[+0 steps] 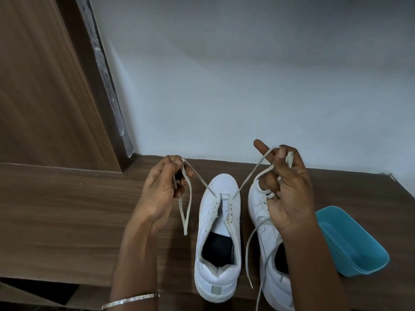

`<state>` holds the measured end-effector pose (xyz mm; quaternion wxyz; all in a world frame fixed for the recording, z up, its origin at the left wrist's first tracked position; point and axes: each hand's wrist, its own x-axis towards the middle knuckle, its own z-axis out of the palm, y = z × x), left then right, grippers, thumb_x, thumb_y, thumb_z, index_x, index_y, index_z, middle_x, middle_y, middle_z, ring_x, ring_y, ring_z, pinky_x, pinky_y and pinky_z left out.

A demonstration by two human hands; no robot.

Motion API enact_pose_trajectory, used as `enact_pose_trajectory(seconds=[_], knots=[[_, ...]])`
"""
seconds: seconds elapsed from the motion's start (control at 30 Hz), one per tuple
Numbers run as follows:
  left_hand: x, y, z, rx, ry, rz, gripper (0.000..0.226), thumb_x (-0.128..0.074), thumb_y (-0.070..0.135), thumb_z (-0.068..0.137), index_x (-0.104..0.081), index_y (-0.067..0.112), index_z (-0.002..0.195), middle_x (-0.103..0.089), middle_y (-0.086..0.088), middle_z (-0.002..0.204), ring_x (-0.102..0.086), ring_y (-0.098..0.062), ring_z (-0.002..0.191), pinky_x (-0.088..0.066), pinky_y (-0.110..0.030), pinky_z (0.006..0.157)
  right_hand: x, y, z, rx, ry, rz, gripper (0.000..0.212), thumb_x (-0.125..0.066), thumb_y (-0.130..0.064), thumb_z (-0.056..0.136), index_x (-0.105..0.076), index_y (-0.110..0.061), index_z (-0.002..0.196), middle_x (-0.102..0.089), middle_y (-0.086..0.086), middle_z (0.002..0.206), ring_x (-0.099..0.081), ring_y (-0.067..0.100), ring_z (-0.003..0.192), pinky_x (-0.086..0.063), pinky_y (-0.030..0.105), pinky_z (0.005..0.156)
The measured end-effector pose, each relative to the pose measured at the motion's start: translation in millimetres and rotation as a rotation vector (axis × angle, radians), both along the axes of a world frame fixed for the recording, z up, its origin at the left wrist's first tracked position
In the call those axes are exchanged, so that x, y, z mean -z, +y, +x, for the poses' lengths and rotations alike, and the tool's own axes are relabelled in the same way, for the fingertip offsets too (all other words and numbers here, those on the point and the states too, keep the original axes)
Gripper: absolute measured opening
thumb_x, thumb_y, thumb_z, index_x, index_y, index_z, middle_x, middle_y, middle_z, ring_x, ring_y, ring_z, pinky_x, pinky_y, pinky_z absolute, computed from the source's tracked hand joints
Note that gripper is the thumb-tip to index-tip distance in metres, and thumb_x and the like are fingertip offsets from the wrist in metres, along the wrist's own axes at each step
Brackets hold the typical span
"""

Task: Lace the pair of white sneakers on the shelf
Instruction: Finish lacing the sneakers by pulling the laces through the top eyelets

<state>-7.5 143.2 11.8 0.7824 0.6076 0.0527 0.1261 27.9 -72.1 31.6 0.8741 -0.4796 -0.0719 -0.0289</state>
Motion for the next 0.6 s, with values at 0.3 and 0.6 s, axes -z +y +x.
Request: enact_pose_trajectory(seconds=[0.3, 0.6], knots=[[3, -5, 5, 0.026, -0.004, -0.005, 0.019, -0.045, 0.016, 0.103, -0.053, 0.017, 0.086, -0.066, -0.005, 0.079, -0.045, -0.010, 0.061, -0.031, -0.024, 0.051, 2, -5, 2, 0.070, -0.003, -0.157, 0.014, -0.052, -0.023, 0.104, -0.051, -0.015, 0.092, -0.074, 0.009, 0.117, -0.017, 0.005, 0.038, -0.020, 0.018, 0.038], [18, -6, 14, -0.082, -0.015, 0.375, 0.013, -0.054, 0.017, 0.101, -0.064, 0.020, 0.094, -0.052, 0.012, 0.060, -0.039, -0.009, 0.052, -0.035, -0.022, 0.049, 16, -20, 5, 0.136, 0.215, -0.980, 0.045, -0.069, -0.054, 0.087, -0.071, -0.012, 0.070, -0.049, -0.001, 0.052, -0.046, 0.014, 0.048, -0.040, 0.027, 0.053]])
